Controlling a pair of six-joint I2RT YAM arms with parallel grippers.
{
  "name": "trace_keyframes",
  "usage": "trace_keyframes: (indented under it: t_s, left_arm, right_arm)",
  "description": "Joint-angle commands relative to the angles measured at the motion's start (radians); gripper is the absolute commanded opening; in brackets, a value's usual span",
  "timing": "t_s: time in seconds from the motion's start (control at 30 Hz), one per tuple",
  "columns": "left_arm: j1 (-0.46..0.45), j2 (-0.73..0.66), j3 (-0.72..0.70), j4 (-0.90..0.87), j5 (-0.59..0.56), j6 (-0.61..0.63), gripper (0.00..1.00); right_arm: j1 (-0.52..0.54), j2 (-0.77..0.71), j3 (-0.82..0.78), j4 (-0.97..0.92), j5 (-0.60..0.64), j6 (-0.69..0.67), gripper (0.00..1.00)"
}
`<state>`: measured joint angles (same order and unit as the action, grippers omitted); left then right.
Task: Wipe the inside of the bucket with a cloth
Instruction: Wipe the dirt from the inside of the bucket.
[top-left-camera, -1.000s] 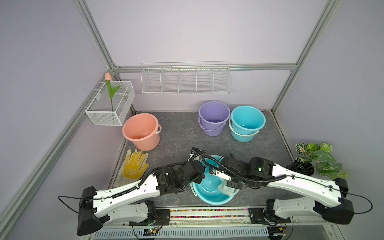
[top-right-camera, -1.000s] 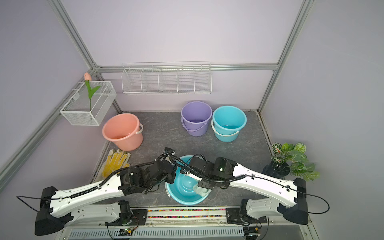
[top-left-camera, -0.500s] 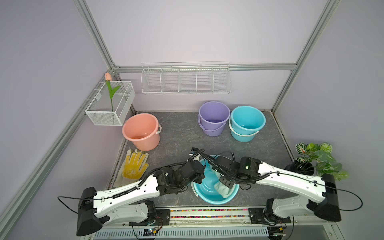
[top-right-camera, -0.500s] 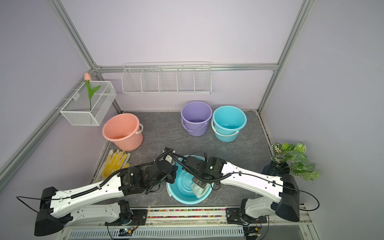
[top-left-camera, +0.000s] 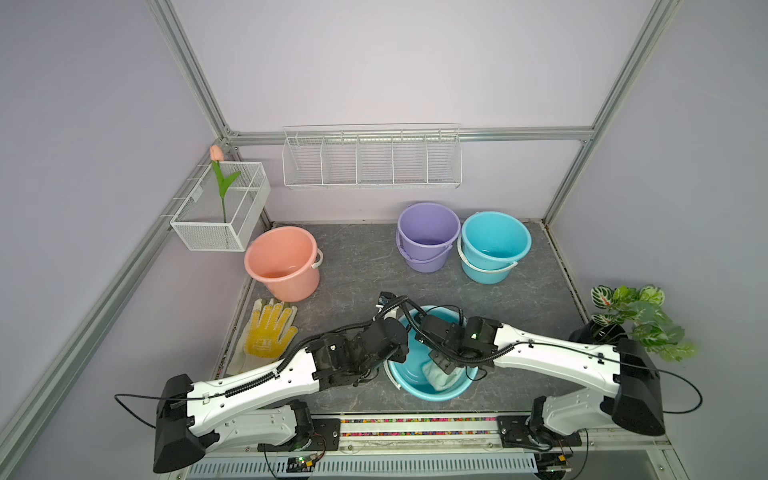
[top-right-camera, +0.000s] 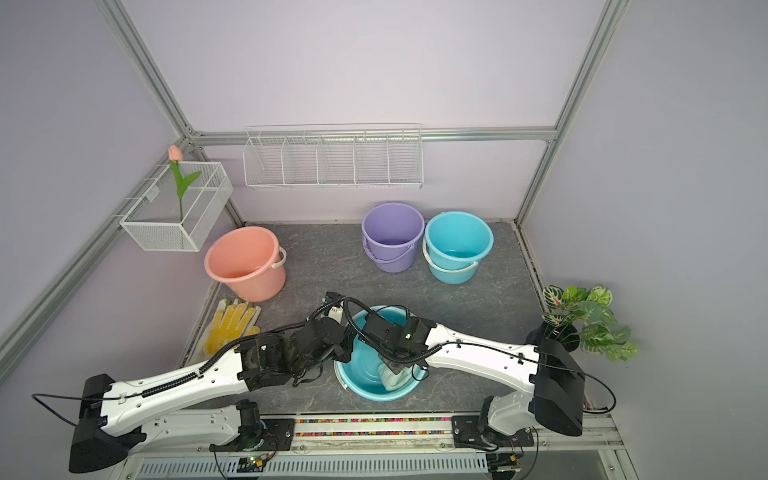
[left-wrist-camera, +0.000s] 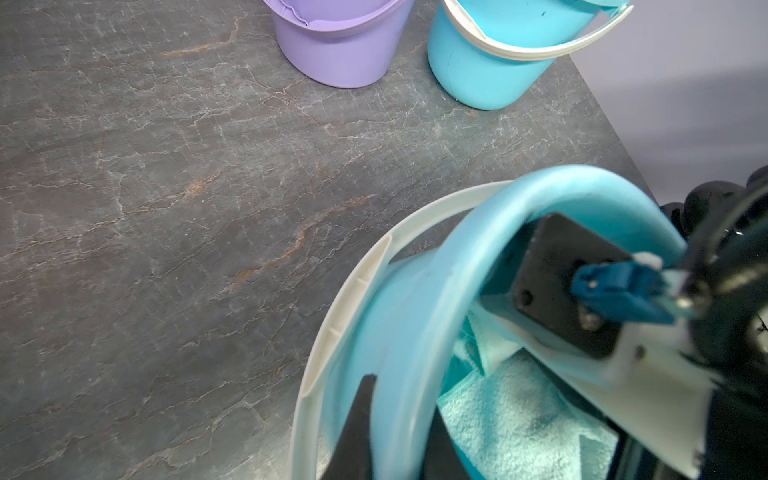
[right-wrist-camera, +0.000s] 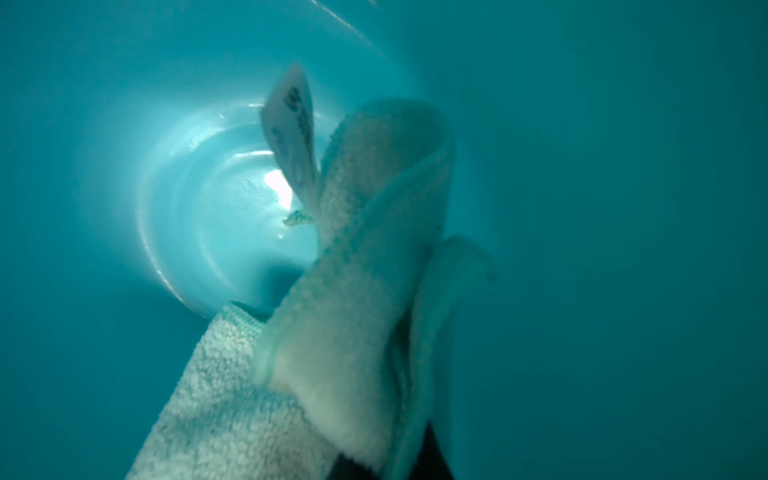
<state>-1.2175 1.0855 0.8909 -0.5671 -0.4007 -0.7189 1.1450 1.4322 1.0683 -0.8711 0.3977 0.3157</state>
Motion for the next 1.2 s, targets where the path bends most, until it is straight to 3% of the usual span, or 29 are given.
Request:
trace_keyframes:
  t_s: [0.0, 0.57, 0.83, 1.17]
  left_arm:
    - [-0.013, -0.013, -0.005, -0.009, 0.006, 0.059, 0.0]
    - [-0.012, -0.008, -0.001, -0.019, -0.01, 0.056, 0.0]
    - [-0.011, -0.017, -0.006, -0.024, -0.032, 0.055, 0.0]
    - [-0.011, -0.015, 0.001, -0.03, -0.065, 0.076, 0.0]
  right_arm:
    - [-0.024, 0.111, -0.057, 0.044, -0.034, 0.071, 0.07]
    - [-0.036, 0.269, -0.144, 0.281, -0.209, 0.155, 0.07]
    - [-0.041, 0.049, -0.06, 0.111, -0.167, 0.183, 0.07]
    - [-0.042, -0.173, 0.116, -0.172, -0.236, 0.283, 0.07]
